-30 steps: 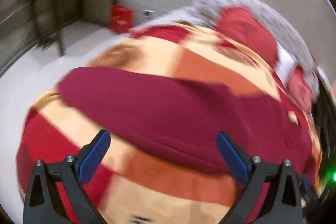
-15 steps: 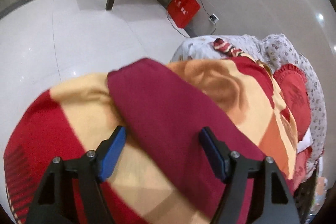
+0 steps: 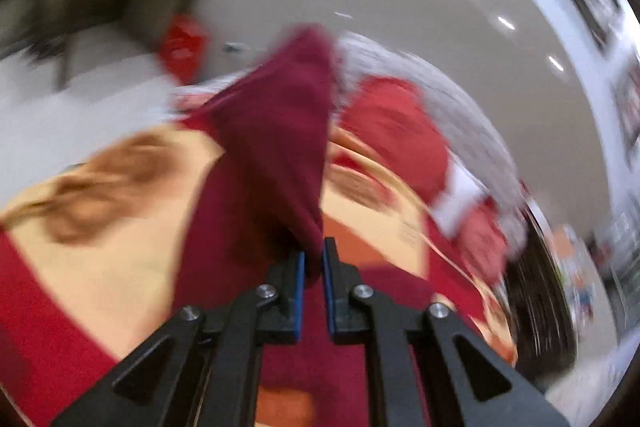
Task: Fold small clothes
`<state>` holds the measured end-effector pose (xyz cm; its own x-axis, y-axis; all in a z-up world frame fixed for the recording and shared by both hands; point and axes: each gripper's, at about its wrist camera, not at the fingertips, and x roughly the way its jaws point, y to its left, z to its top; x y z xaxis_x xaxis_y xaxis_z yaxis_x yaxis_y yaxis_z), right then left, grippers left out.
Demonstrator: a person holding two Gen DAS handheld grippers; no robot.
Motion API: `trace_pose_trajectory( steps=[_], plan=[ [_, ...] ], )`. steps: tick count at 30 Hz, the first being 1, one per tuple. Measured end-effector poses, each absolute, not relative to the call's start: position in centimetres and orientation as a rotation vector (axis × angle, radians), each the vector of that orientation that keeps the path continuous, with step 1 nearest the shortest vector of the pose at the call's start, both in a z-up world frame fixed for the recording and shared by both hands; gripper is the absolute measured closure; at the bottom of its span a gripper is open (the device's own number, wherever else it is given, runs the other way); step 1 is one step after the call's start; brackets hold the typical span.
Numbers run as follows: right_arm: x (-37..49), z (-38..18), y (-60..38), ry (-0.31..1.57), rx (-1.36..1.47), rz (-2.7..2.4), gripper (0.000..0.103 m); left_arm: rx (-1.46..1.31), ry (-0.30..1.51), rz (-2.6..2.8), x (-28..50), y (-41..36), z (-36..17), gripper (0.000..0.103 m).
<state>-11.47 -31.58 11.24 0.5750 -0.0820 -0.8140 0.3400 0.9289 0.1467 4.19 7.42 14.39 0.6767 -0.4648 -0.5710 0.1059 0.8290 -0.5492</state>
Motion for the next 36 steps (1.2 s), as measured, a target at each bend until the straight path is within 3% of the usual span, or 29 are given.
trace_pose_trajectory(
  steps=[5,11,14,16,18,20,24,26,28,30,33,36],
  plan=[
    [-13.2,12.4,-34.6,0.894,0.312,-0.317,0.000,-0.356,0.844,-0.550,1.6,-5.1,12.5,0.095],
    [-14.8,11.9,-38.2,0.902,0.403,-0.336,0.000,-0.208,1.093,-0.680,-0.4,-14.3,3.7,0.090],
    [-14.5,12.2,-38.0,0.886,0.424,-0.275,0.000,-0.163,1.125,-0.686,-1.4,-13.6,3.0,0.071],
    [-13.8,12.4,-37.1,0.867,0.416,-0.193,0.000,-0.175,1.082,-0.712,-2.9,-11.7,4.7,0.041],
    [-12.7,12.5,-36.0,0.858,0.414,-0.125,0.000,-0.177,1.001,-0.722,-3.9,-9.2,6.9,0.024],
    [-10.9,12.1,-34.9,0.852,0.389,-0.070,0.000,-0.154,0.913,-0.706,-4.9,-6.4,9.0,0.017],
    [-6.8,10.5,-33.0,0.905,0.269,-0.043,0.000,-0.058,0.828,-0.577,-4.5,-2.0,10.7,0.016],
    [-5.0,9.1,-32.1,0.958,0.233,-0.032,0.015,-0.040,0.818,-0.512,-3.6,-0.7,10.6,0.016],
    [-4.1,7.7,-31.4,0.991,0.217,-0.025,0.045,-0.067,0.842,-0.461,-2.7,0.7,9.9,0.016],
    [-3.9,7.4,-30.7,0.966,0.174,-0.050,0.049,-0.114,0.861,-0.427,-2.2,2.2,9.3,0.016],
    [-5.1,8.3,-31.7,0.940,0.226,-0.040,0.069,-0.131,0.864,-0.401,-1.8,3.0,9.0,0.016],
    [-7.3,10.4,-33.5,0.886,0.282,-0.035,0.069,-0.123,0.855,-0.401,-1.6,2.6,9.0,0.016]
  ],
)
